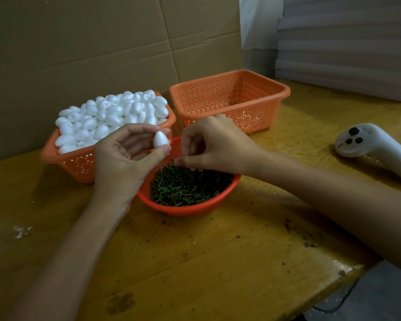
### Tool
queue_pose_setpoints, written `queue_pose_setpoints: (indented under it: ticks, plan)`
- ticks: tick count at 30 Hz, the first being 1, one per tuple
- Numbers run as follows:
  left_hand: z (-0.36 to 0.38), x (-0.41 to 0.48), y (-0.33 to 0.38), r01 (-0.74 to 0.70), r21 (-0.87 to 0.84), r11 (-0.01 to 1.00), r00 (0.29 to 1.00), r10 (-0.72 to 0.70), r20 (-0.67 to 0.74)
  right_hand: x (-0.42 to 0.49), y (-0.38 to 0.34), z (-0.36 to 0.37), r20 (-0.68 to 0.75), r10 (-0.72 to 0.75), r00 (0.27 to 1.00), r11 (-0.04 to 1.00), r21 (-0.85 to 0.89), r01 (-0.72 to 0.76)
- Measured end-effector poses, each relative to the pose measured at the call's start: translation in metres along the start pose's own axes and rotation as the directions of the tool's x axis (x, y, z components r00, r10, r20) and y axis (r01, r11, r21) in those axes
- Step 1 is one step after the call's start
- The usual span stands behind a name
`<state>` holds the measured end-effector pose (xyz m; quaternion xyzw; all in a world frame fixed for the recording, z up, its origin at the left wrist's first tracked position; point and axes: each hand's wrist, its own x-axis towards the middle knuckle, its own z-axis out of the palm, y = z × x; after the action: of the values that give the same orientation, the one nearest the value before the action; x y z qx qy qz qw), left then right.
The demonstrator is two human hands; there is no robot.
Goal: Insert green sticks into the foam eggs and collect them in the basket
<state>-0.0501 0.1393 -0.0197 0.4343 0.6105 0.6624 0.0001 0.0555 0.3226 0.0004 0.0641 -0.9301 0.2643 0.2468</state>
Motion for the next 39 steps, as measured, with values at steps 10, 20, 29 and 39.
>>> queue_pose_setpoints:
  ticks: [10,20,29,39]
  plan:
    - [0.0003,0.0001,-0.0015,-0.002,0.012,1.000,1.000,0.002,-0.025,0.0003,-0.0004,0.0000,0.002,0.009,1.000,1.000,-0.007,-0.009]
    - [0.0010,-0.0005,-0.0015,0.003,0.007,1.000,1.000,-0.003,-0.003,0.0004,-0.0001,0.0003,0.011,0.000,1.000,1.000,0.012,0.000]
    - [0.0001,-0.0003,-0.0018,-0.010,-0.008,1.000,1.000,0.010,-0.015,0.0002,-0.0002,0.0001,0.016,0.003,1.000,1.000,0.031,-0.004]
    - [0.0015,0.0004,-0.0023,0.001,0.018,1.000,1.000,-0.001,-0.002,0.0000,-0.0011,-0.0006,0.017,0.001,1.000,1.000,0.000,-0.001]
